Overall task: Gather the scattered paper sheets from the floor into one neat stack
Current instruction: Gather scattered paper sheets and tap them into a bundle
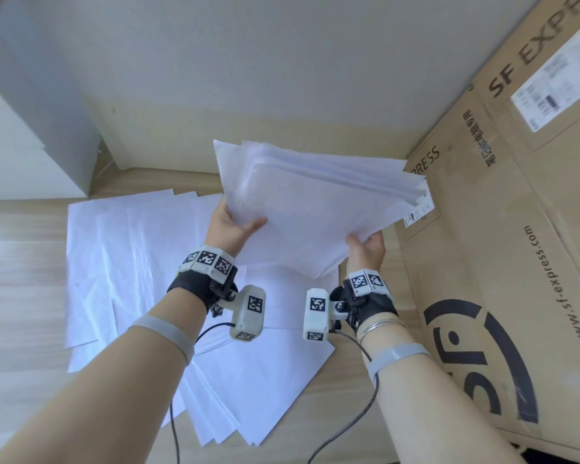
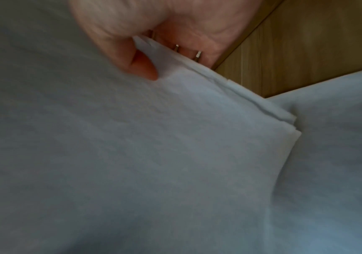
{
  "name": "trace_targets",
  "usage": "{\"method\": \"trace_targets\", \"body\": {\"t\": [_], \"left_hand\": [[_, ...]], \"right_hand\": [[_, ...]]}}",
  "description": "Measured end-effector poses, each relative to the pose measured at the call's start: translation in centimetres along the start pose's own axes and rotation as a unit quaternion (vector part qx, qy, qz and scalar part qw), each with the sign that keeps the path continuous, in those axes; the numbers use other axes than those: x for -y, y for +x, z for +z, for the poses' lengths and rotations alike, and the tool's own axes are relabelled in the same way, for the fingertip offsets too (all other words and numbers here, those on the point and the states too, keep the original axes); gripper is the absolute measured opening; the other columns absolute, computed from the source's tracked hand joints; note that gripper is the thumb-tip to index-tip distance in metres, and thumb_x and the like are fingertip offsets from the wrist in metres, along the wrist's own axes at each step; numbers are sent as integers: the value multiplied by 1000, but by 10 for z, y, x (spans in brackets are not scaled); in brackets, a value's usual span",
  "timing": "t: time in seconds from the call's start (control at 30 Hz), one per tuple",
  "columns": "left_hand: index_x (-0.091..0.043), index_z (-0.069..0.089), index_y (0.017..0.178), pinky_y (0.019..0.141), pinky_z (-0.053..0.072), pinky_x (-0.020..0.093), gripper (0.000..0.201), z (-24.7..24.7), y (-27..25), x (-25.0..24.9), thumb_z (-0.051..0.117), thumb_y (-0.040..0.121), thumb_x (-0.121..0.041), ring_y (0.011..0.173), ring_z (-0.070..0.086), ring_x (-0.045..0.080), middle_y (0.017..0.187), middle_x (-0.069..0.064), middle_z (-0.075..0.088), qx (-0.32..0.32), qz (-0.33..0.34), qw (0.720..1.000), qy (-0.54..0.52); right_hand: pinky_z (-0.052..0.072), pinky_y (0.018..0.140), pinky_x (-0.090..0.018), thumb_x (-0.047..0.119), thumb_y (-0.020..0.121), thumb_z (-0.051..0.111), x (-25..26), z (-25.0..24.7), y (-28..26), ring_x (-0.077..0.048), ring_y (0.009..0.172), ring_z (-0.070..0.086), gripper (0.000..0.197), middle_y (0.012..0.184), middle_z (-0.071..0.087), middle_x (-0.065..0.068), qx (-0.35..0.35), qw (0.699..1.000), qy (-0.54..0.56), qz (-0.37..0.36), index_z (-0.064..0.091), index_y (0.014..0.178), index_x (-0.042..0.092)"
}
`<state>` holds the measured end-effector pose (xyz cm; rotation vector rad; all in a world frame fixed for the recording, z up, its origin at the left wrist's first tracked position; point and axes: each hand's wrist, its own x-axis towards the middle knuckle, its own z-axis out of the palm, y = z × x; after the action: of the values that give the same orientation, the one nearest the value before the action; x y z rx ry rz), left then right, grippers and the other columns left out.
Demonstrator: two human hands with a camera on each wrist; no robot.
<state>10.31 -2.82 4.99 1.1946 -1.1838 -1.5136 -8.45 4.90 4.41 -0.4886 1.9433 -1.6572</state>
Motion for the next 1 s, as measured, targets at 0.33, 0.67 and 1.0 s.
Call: {"method": "trace_targets", "body": {"t": [0.33,0.67,1.0], "left_hand": [[-7,59,109,85,51,29,46,-10,6,-13,78,66,-6,93,61,23,101,10,64,7,31,993,111],[0,57,120,85,39,26,41,-31,8,5,67,82,-13,100,56,20,108,6,60,55,-99,961,254],[-11,57,101,63,44,25,19,-46,2,17,65,85,-17,86,56,22,86,5,62,25,-158,971,176]], "right_hand": [[50,82,-26,-7,81,60,12,16,-18,-19,86,60,27,97,64,-8,77,997,-25,2,58,106,4],[52,86,-40,10,81,68,-29,18,-10,-24,93,61,36,108,66,-12,156,960,-201,112,59,115,2],[39,83,-25,10,91,53,-26,31,-5,-32,106,60,28,116,64,-21,186,957,-206,82,61,115,-3]]}}
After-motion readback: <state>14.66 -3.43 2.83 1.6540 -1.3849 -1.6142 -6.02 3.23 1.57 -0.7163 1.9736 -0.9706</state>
